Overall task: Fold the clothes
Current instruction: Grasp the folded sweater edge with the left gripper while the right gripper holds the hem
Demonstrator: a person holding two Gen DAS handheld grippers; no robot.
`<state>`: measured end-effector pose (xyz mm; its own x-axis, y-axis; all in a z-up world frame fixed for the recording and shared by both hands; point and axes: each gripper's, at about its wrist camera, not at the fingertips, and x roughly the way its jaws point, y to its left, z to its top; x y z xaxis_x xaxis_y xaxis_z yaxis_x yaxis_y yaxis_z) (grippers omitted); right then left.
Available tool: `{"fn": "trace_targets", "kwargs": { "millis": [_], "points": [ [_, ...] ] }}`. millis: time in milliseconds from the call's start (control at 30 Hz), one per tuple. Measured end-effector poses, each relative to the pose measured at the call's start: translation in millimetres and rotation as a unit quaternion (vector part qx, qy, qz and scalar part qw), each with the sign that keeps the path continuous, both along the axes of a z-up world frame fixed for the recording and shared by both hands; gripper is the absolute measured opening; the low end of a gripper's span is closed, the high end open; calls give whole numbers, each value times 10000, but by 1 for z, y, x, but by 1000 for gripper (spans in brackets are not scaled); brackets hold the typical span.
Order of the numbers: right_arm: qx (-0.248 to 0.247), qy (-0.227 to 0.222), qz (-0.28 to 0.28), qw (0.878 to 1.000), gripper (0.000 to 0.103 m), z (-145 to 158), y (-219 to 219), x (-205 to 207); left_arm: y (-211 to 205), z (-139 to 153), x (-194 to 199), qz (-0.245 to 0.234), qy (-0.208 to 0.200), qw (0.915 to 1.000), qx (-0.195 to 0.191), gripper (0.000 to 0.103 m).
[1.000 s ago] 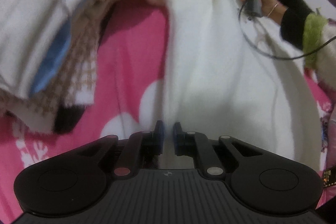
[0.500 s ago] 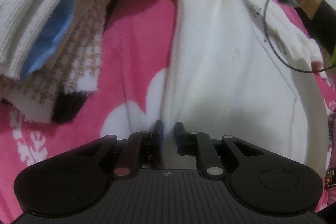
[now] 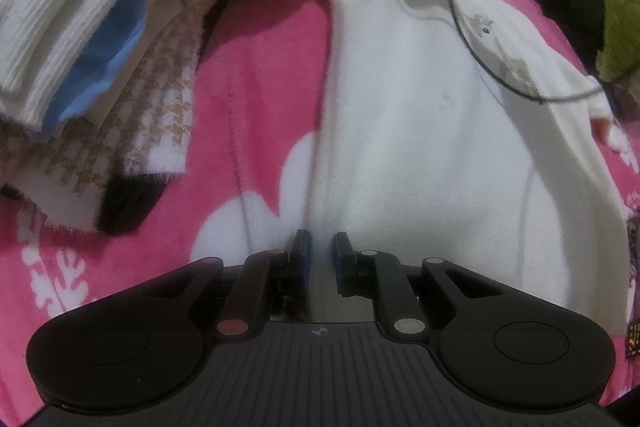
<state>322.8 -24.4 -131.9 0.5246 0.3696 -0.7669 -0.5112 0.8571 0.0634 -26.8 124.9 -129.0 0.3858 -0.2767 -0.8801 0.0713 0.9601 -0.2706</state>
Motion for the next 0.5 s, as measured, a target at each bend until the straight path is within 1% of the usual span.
{"fn": "trace_targets", "kwargs": {
  "millis": [33, 167, 233, 267, 333, 400, 433, 500],
  "points": [
    [31, -4, -33, 10000, 0, -3, 4, 4, 0, 0, 0, 5, 3, 10000, -9, 12],
    [-77, 121, -227, 9996, 0, -34, 21, 21, 0, -2, 3, -4, 2, 10000, -29, 12],
    [-24, 12, -340, 9994, 0, -43, 23, 21, 1, -3, 3, 13, 12, 10000, -71, 12],
    [183, -25, -429, 9989, 0, -40, 19, 19, 2, -4, 3, 16, 14, 10000, -91, 12],
    [826, -98, -470, 9954, 1, -23, 3, 9, 3, -4, 3, 13, 9, 9999, -120, 13],
    [1226, -127, -388, 9916, 2, -1, -16, -4, 3, -5, 3, 5, 0, 9999, -141, 13],
    [1257, -147, -269, 9916, 2, 9, -23, -14, 4, -5, 3, -1, -1, 9999, -143, 13],
    [1073, -160, 120, 9940, 2, 24, -29, -37, 4, -6, 3, -17, 0, 9999, -145, 13]
  ]
}}
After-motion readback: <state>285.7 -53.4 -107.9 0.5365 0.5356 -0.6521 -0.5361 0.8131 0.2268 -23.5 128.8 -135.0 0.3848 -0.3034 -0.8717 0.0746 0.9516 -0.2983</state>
